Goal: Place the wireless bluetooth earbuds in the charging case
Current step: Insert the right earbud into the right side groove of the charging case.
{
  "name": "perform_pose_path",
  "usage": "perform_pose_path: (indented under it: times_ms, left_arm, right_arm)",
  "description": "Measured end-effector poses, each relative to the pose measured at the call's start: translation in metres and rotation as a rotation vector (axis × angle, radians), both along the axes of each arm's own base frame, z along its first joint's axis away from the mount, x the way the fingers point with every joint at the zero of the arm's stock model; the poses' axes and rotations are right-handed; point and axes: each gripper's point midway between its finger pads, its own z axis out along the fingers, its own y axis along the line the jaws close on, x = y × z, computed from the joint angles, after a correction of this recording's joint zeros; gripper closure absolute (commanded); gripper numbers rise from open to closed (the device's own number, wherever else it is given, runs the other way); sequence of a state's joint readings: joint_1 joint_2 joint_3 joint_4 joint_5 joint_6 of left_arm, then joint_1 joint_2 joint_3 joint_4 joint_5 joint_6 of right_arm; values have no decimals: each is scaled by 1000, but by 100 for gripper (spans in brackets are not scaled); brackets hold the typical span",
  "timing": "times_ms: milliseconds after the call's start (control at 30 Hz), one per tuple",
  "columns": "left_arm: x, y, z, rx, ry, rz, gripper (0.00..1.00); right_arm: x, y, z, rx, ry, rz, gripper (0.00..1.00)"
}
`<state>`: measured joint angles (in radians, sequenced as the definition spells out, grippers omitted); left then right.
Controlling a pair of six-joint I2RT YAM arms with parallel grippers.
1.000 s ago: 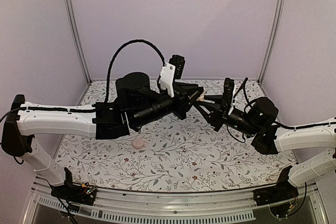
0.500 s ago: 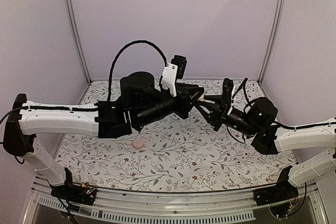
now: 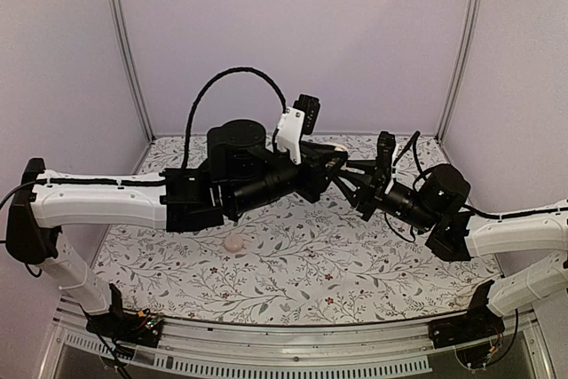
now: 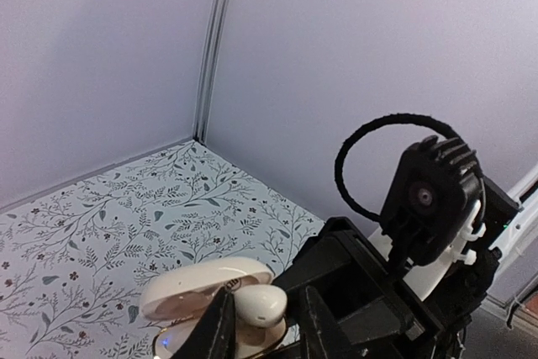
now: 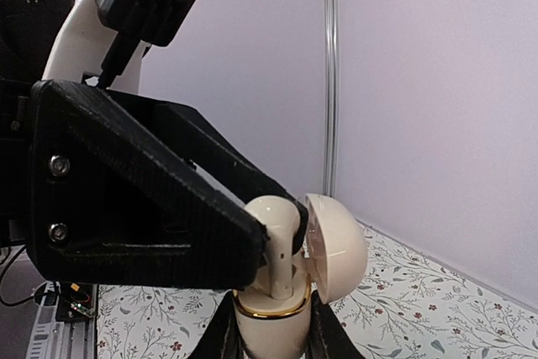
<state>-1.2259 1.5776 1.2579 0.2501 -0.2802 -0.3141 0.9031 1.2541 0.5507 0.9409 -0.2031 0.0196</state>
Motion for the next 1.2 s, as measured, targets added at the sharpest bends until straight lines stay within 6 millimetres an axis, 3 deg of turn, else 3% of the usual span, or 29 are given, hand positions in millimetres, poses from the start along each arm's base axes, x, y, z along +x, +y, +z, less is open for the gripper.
perform_pose_path:
  times_ms: [867,1200]
  left_arm:
    - [-2,2,0,74,-54,0,64]
    - [2,15,13,72,-80,48,61]
  right_arm:
    - [0,0,-1,-2,4,2,81]
    - [-7,2,3,11,-7,40,81]
